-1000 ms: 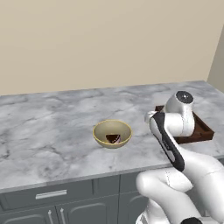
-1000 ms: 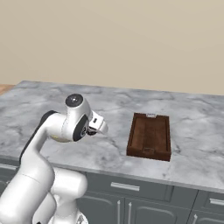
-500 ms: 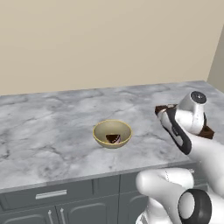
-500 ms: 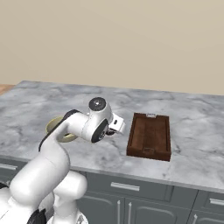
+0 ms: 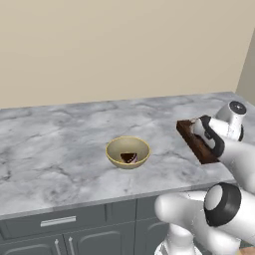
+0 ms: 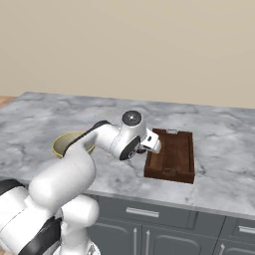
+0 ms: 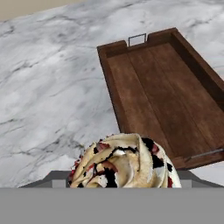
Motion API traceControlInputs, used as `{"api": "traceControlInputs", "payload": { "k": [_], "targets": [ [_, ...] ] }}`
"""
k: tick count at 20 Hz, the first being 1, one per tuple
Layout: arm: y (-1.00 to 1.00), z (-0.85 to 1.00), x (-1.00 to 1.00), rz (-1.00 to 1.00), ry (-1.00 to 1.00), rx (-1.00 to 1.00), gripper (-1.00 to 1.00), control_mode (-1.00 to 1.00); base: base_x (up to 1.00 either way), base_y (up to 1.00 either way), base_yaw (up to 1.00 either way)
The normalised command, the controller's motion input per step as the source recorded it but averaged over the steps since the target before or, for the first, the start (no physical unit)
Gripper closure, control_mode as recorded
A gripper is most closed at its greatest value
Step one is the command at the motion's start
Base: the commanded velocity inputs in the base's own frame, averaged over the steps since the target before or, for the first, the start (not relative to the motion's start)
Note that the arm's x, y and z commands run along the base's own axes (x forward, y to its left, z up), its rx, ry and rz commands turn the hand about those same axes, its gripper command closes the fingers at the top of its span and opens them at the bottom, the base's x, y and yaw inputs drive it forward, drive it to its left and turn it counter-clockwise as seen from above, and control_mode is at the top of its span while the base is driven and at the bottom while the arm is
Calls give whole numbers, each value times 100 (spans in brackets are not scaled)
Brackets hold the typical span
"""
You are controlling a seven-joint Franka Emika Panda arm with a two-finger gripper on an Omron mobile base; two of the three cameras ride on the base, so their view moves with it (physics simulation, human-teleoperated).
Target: Place the bowl with cake and the cupcake onto the tray.
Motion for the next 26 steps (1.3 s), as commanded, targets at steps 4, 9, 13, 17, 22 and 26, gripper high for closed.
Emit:
{"api": "traceControlInputs", "payload": {
  "k": [4, 9, 13, 17, 22, 26],
  "targets": [
    [-61, -19, 8, 1, 2, 0, 100, -100, 0, 0, 0],
    [-47, -25, 26, 1, 2, 0, 100, -100, 0, 0, 0],
    [-27, -34, 25, 1, 3, 0, 100, -100, 0, 0, 0],
    [-16, -42, 19, 5, 5, 0, 100, -100, 0, 0, 0],
    [-15, -44, 22, 5, 5, 0, 100, -100, 0, 0, 0],
    [-18, -36, 23, 4, 3, 0, 100, -100, 0, 0, 0]
  ]
}}
